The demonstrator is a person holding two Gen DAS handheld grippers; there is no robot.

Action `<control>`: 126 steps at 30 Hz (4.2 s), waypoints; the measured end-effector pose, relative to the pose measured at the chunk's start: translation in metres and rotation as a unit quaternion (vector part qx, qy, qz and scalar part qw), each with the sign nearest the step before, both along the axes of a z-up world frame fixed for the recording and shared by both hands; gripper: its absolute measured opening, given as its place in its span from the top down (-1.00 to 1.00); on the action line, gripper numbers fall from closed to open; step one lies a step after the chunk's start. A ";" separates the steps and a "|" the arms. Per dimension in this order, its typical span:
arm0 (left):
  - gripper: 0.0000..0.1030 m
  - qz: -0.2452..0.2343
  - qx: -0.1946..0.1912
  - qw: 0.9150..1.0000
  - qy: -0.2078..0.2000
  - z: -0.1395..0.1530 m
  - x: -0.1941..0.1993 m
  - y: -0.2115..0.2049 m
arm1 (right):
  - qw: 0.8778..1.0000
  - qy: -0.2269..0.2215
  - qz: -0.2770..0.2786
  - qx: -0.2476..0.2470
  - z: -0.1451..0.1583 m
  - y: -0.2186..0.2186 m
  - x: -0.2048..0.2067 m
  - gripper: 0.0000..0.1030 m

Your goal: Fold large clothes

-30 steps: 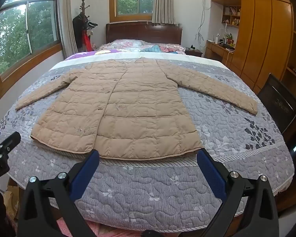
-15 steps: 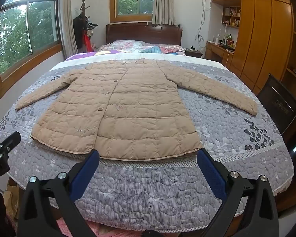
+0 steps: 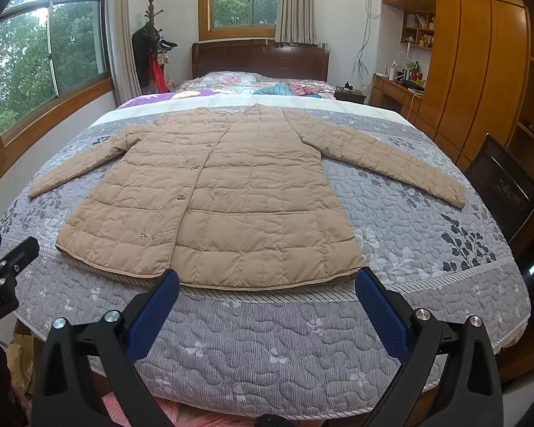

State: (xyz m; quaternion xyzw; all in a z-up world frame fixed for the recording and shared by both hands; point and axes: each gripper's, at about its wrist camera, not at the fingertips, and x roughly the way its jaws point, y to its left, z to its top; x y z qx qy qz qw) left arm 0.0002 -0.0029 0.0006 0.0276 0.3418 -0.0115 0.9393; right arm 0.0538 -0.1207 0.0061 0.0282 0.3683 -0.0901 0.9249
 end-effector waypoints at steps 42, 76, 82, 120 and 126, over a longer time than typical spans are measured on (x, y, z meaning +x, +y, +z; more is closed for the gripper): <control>-0.95 0.001 0.000 1.000 -0.002 -0.001 0.002 0.002 | 1.000 0.000 0.002 -0.001 -0.003 0.003 0.000 -0.93; -0.94 -0.046 -0.048 0.987 0.147 -0.054 0.118 -0.006 | 0.989 0.139 0.024 0.050 -0.037 -0.070 0.115 -0.93; -0.94 -0.073 -0.044 0.978 0.188 -0.062 0.180 -0.029 | 0.986 0.160 -0.026 0.042 -0.040 -0.145 0.167 -0.93; -0.18 -0.129 -0.077 0.958 0.245 -0.115 0.414 -0.184 | 0.931 0.158 -0.245 0.218 -0.095 -0.493 0.237 0.81; 0.37 -0.119 -0.113 0.955 0.248 -0.110 0.417 -0.166 | 0.960 0.097 -0.165 0.206 -0.044 -0.432 0.266 0.82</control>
